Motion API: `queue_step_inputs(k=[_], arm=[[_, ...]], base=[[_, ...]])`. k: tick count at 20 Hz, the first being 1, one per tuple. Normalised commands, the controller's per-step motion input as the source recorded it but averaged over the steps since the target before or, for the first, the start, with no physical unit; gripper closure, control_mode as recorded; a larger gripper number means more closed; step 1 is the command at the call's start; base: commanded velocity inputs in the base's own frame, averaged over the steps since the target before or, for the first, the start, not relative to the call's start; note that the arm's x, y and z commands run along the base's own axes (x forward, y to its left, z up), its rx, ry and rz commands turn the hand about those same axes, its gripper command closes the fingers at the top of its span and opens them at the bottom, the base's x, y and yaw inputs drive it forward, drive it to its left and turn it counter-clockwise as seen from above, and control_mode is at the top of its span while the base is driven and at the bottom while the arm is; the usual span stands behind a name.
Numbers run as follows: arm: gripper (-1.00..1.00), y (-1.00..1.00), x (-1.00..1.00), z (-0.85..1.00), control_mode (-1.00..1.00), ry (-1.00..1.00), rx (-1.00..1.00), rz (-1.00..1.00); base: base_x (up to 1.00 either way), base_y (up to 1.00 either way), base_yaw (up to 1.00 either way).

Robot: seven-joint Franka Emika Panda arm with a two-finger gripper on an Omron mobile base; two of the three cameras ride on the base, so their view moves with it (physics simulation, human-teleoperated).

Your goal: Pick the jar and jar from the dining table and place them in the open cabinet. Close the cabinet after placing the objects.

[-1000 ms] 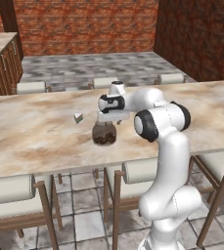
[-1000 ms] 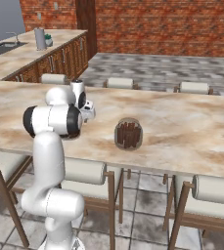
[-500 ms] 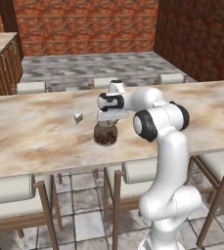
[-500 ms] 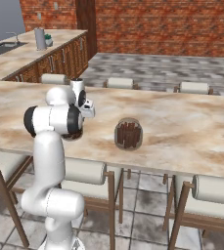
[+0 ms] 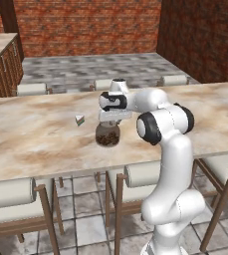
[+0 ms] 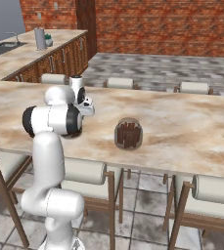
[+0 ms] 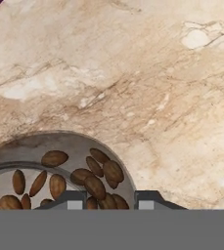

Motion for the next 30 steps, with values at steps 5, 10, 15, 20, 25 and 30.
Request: queue_step_inputs(k=[5,10,15,20,25,30], arm=[[1.0,0.0,-0.22,0.31,-1.0,0.0,0.0,0.0],[1.0,0.0,-0.33,0.28,-1.0,0.01,0.0,0.0],[1.0,-0.02,-0.37,0.11,-1.0,0.01,0.0,0.0],[1.0,-0.02,-0.26,0.19,-1.0,0.0,-0.01,0.0],[1.0,0.0,-0.16,0.36,-1.0,-0.01,0.0,0.0],[1.0,0.0,-0.12,0.27,-1.0,-0.01,0.0,0.0]], base=[[0.0,0.0,0.0],[0.0,0.0,0.0],[0.0,0.0,0.0],[0.0,0.0,0.0],[0.0,0.0,0.0],[0.0,0.0,0.0]])
